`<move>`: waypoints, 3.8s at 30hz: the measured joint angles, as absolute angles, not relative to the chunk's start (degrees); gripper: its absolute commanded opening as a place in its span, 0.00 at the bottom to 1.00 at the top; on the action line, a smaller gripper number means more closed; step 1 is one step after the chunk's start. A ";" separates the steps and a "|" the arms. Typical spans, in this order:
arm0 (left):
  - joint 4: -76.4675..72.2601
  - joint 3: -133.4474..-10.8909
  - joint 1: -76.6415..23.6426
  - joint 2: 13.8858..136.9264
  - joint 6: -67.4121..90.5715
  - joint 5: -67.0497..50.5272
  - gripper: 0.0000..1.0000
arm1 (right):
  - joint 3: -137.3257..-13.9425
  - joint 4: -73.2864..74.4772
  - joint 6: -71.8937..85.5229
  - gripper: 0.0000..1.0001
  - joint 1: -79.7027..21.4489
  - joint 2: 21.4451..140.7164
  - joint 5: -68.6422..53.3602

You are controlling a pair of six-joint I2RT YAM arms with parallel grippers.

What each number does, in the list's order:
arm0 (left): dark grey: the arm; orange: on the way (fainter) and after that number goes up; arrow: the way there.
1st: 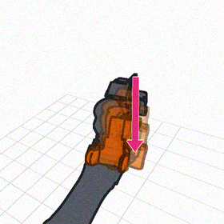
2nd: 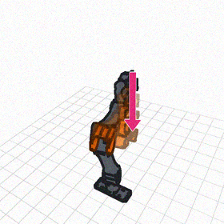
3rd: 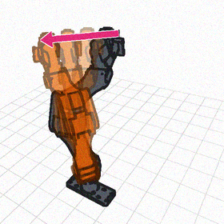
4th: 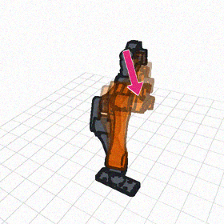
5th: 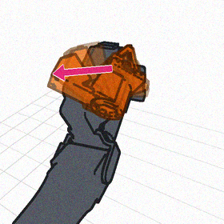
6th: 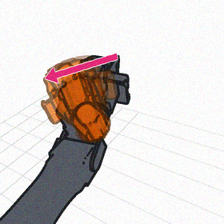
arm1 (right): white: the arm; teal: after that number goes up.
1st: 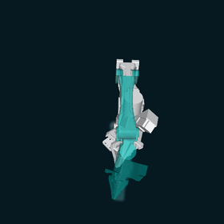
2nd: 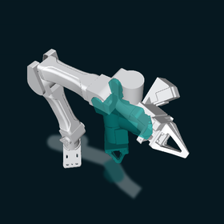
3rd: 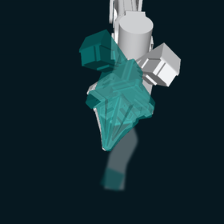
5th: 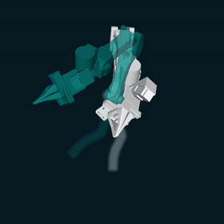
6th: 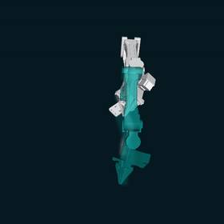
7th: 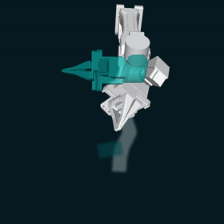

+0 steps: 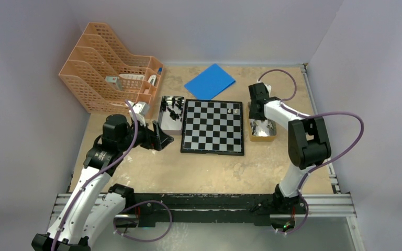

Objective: Set up the chess pieces on the board
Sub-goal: Pick up the chess piece from the storage box, then place the chess piece on the chessboard.

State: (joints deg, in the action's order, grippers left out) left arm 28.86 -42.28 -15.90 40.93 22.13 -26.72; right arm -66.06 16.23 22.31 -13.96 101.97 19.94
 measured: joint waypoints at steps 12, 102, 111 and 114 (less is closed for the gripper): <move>28.86 -42.28 -15.90 40.58 22.13 -26.81 0.86 | -66.06 16.32 21.78 0.33 -13.96 104.09 19.94; -29.95 -49.19 -42.15 80.16 12.62 -11.64 0.16 | -40.80 -47.97 92.09 0.15 -20.69 80.36 -31.24; -29.95 -49.15 -42.39 79.92 10.87 -8.60 0.00 | -40.10 -50.11 92.18 0.16 -20.45 80.47 -30.61; -29.95 -48.82 -42.41 79.29 10.48 -8.45 0.00 | -40.10 -50.70 92.16 0.16 -20.62 80.62 -30.61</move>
